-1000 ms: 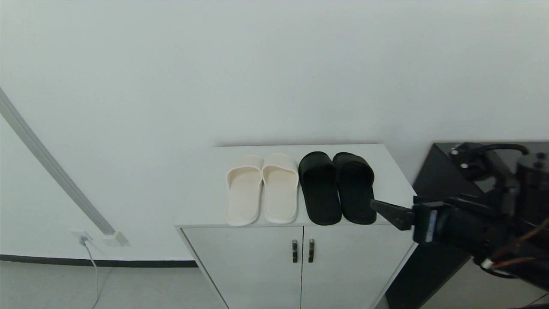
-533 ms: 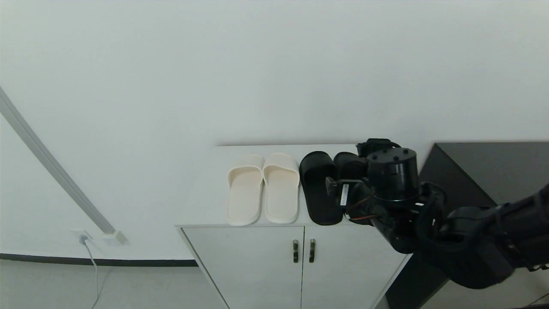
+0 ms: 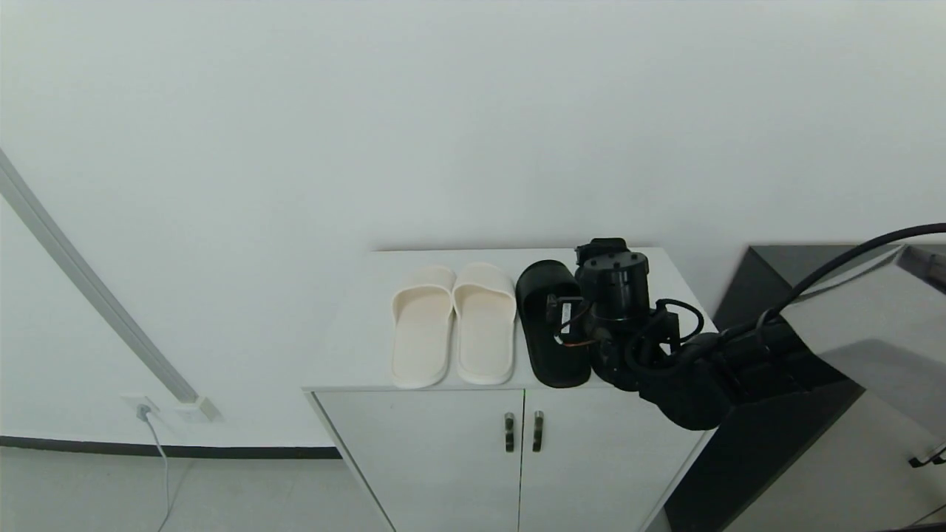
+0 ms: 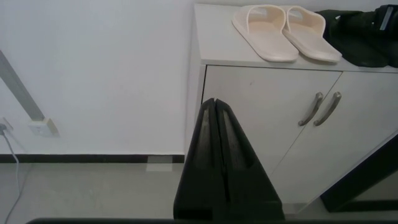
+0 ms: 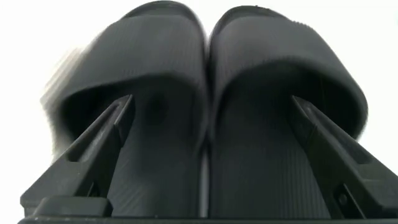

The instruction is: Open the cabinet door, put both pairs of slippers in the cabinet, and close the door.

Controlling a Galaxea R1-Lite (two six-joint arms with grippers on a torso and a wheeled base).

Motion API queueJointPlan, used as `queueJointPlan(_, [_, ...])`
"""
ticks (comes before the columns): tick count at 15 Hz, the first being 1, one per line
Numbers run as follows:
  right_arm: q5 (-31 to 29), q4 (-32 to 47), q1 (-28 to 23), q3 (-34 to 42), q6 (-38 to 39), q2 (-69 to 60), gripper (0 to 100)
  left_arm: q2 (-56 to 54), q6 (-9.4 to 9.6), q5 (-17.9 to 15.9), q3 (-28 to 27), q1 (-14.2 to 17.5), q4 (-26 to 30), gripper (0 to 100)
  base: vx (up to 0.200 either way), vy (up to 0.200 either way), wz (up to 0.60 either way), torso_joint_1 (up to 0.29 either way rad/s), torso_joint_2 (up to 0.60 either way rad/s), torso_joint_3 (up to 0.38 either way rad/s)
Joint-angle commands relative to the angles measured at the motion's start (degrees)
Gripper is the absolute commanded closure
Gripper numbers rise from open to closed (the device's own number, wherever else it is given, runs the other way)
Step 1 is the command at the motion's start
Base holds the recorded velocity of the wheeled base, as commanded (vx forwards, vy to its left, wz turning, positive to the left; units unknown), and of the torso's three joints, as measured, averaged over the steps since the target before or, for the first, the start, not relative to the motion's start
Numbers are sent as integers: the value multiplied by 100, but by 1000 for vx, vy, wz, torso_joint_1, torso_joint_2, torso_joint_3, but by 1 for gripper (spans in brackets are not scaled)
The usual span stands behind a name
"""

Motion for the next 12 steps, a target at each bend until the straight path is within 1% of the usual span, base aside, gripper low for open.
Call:
queueJointPlan(1, [68,-45,-184,-310,-111,343,0,9,0,0,1,1,-1,100,0,0,0,0,0,0])
queueJointPlan(5, [235,-431,-316,-652,-480,660,0,9,0,0,1,1,-1,100,0,0,0,0,0,0])
queueJointPlan(9, [252,-458,-387,-855,-445,853,0,9,-9,0,1,1,-1,100,0,0,0,0,0,0])
queueJointPlan(10, [244,-458,-387,-863,-445,853,100,9,0,0,1,1,-1,100,0,0,0,0,0,0])
queueJointPlan(12, [244,-458,-378,-855,-445,827,100,9,-9,0,1,1,-1,100,0,0,0,0,0,0])
